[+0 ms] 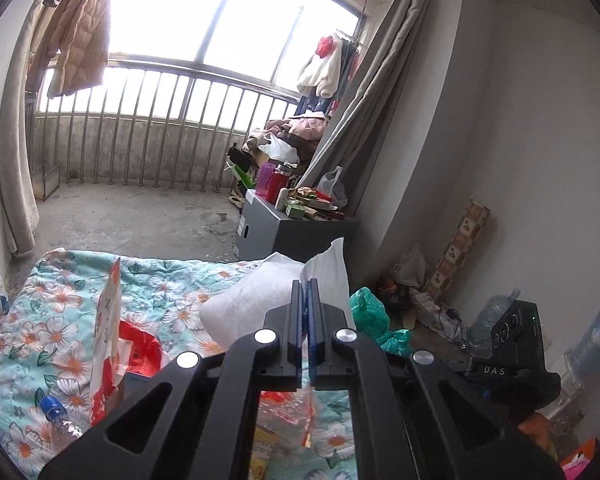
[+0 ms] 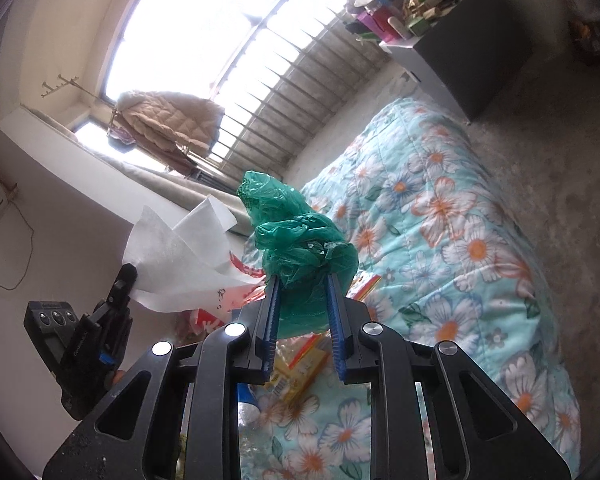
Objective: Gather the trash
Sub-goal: 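Carry the green bag and tissue to the wastebasket and release both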
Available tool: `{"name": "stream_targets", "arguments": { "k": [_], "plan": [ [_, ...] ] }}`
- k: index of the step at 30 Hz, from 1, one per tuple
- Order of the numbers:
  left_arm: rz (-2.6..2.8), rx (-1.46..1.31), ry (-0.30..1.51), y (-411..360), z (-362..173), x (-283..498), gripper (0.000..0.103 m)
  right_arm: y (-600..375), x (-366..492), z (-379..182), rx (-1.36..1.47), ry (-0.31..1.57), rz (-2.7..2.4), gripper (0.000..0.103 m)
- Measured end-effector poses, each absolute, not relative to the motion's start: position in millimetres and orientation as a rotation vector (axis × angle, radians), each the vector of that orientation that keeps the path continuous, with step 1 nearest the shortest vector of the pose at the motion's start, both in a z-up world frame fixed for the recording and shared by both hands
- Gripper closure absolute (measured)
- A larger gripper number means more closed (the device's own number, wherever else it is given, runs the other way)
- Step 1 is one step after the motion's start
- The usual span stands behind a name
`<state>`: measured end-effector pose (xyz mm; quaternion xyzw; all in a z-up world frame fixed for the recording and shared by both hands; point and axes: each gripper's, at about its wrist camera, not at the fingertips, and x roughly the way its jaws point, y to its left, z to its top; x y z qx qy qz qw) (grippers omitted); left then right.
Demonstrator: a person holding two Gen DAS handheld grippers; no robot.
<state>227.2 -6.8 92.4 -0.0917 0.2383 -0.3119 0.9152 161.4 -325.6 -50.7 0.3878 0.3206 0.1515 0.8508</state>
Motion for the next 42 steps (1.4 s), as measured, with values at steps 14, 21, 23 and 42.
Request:
{"name": "stream_targets", "arguments": {
  "k": [14, 21, 23, 42],
  "plan": [
    [-0.876, -0.096, 0.600, -122.7, 73.5, 161.7, 0.101, -395.2, 52.8, -73.0, 0.912, 0.590, 0.140, 0.082],
    [-0.987, 0.000, 0.716, -222.6, 50.6, 149.1, 0.101, -459.1, -1.5, -102.1, 1.021, 0.518, -0.028, 0.082],
    [-1.008, 0.029, 0.756, -255.5, 40.6, 149.1, 0.101, -479.0, -17.3, -114.8, 1.039, 0.506, -0.117, 0.082],
    [-1.110, 0.299, 1.108, -532.6, -135.7, 154.3, 0.054, -620.5, -28.1, -277.2, 1.252, 0.559, -0.673, 0.049]
  ]
}}
